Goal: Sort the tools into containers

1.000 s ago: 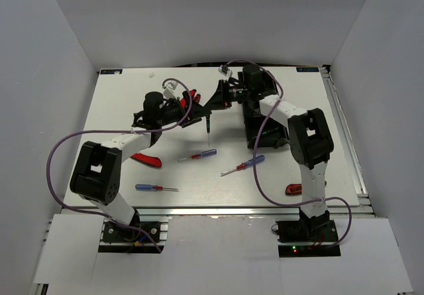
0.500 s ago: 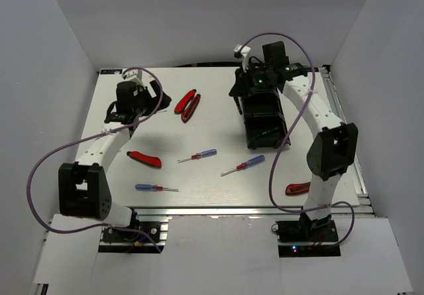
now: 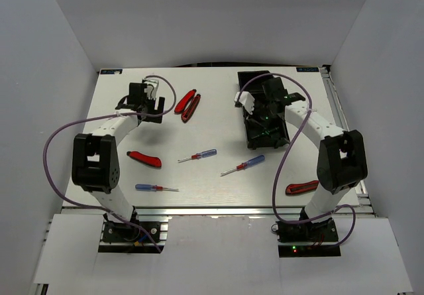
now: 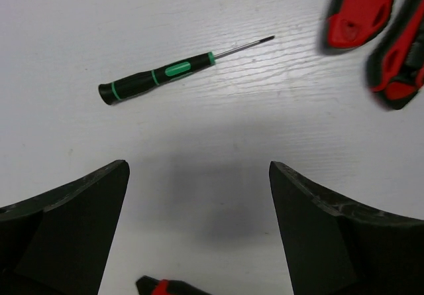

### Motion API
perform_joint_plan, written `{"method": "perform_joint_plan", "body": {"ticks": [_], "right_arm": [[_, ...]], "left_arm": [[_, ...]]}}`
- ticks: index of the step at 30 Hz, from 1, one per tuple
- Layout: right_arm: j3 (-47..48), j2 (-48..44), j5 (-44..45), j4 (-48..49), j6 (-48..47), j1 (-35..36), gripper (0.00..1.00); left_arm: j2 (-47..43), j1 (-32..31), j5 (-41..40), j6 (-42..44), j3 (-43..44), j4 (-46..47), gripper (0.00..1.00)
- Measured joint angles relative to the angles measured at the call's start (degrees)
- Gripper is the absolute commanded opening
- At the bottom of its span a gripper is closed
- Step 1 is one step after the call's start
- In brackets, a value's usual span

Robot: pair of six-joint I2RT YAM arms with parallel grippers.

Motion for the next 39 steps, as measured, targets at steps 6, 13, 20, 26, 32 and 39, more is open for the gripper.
{"method": "perform_joint_plan", "body": {"ticks": [6,13,20,26,32,39], "right_arm": [[-1.7,0.0,3.2,2.8,-4.2,0.0,0.61],[1.1,0.0,1.9,0.5,-5.5,-0.9,0.78],[10.6,0.0,-5.8,-8.5,-6.1,-4.6,0.89],[12.8,0.0,-10.1,-11.9,-6.2,-7.7,0.89],[12.8,0.1,-12.8,-13.5,-5.7,-9.7,0.90],[12.8,0.1,-15.8,-14.1,-5.5,-9.8,0.89]], "left_arm": [[3.7,0.0,-3.7,8.7,2.2,1.0,0.98],[9.3,0.0,-5.9,15.0,7.1,2.7,0.89],[16.1,0.0,-4.5,21.6,12.5,2.9,0.78],[17.8,0.7,3.5,25.0,13.4,0.0,0.78],[17.8,4.0,9.3,26.0,11.9,-0.6,0.77],[17.9,6.6,11.6,25.0,11.6,-0.9,0.77]]}}
